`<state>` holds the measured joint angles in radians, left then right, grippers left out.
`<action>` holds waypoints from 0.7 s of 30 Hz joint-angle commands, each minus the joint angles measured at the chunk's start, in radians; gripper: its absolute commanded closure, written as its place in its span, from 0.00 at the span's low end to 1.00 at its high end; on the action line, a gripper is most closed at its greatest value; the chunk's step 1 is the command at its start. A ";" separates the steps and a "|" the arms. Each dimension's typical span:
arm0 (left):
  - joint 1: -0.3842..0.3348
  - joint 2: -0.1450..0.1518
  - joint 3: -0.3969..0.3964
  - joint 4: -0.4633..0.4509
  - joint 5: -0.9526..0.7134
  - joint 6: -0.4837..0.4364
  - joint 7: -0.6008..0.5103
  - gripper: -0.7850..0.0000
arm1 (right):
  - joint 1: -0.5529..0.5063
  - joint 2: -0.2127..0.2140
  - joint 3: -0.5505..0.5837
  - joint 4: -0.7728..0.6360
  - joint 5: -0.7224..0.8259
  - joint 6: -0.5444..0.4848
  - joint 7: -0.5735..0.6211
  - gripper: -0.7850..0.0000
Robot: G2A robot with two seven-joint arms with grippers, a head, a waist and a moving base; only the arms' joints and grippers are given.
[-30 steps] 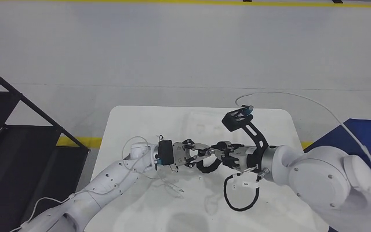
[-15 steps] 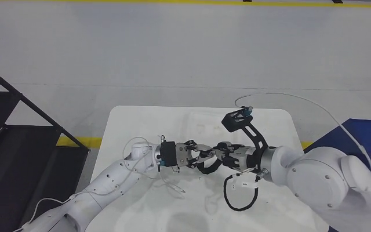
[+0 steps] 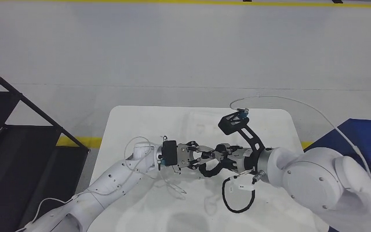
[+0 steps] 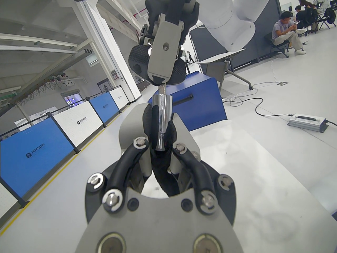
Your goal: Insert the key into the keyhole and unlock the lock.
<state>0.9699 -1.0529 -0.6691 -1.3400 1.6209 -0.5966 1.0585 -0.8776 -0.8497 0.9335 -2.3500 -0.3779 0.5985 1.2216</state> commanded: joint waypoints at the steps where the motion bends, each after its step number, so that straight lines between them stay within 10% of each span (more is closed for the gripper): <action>1: -0.001 -0.003 0.000 0.004 -0.005 -0.010 -0.004 1.00 | 0.006 0.002 -0.008 0.000 -0.003 0.002 -0.002 1.00; 4: -0.004 -0.007 0.003 0.011 -0.010 -0.034 -0.015 1.00 | 0.016 0.005 -0.019 0.000 -0.006 0.006 -0.006 1.00; 5: -0.005 -0.009 0.004 0.012 -0.013 -0.041 -0.017 1.00 | 0.018 0.006 -0.022 0.000 -0.006 0.009 -0.009 0.80; 7: -0.007 -0.012 0.007 0.017 -0.017 -0.057 -0.026 1.00 | 0.024 0.007 -0.026 0.000 -0.004 0.013 -0.013 0.00; 15: -0.009 -0.027 0.011 0.050 -0.098 -0.138 -0.041 1.00 | 0.062 0.005 -0.022 0.000 0.001 -0.011 -0.021 0.00; 21: -0.023 -0.028 -0.018 0.080 -0.201 -0.266 -0.124 1.00 | 0.062 0.008 -0.008 0.000 -0.044 -0.244 -0.078 0.00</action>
<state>0.9506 -1.0822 -0.6780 -1.2626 1.4398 -0.8347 0.9515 -0.8091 -0.8435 0.9219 -2.3500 -0.4135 0.4091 1.1509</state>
